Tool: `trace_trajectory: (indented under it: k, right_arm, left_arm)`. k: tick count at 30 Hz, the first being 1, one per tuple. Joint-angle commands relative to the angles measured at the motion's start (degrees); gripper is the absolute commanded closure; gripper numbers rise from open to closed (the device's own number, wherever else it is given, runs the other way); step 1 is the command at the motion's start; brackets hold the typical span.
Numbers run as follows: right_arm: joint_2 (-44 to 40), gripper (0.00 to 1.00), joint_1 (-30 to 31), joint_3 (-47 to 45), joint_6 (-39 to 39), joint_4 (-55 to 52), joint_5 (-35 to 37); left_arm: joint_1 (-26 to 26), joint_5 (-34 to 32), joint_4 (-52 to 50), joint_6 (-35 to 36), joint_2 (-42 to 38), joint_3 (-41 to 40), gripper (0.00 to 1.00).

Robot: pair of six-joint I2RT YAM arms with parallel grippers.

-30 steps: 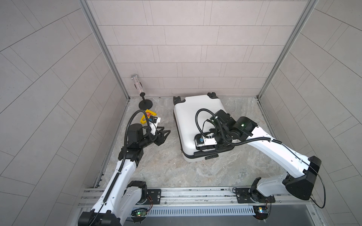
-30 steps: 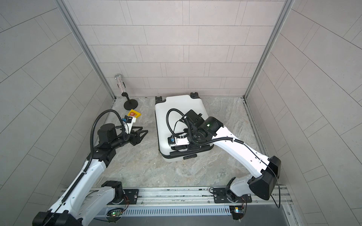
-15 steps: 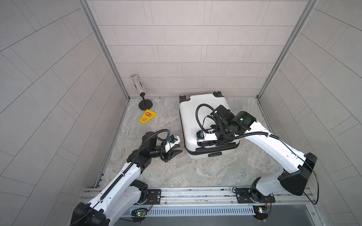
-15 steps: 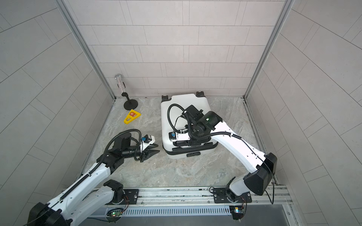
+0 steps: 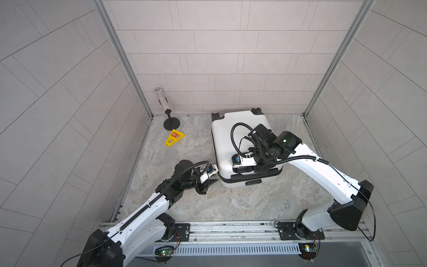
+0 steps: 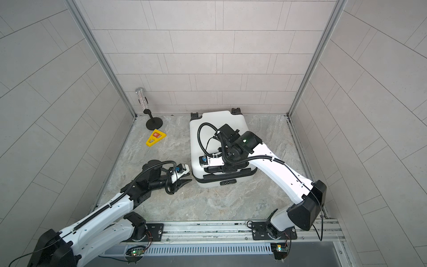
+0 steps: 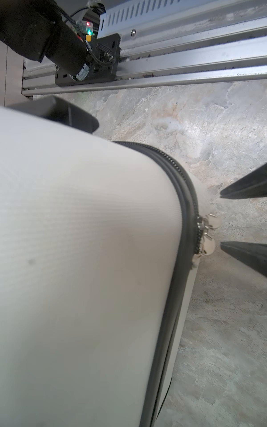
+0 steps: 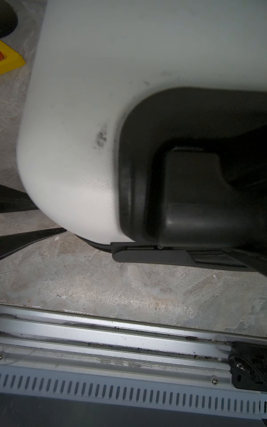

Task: Open the suitcase zippers
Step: Unzip the zipper on the suitcase.

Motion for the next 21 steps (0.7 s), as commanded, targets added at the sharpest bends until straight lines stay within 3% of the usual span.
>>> trace_trajectory:
  k: [1,8,21]
  right_arm:
    - [-4.3,1.0,0.1,5.3,-4.4,8.9,-3.0]
    - [-4.7,1.0,-0.2,5.0,-4.8,8.6,-3.1]
    - [-5.1,1.0,-1.0,5.3,-1.7,10.2,-3.6]
  left_arm:
    - [-0.4,2.0,3.3,-0.3,0.6,-0.2,0.69]
    - [-0.7,3.5,9.7,-3.7,2.3,-1.5,0.73]
    - [-1.4,3.1,9.5,-4.1,4.6,-0.1,0.98]
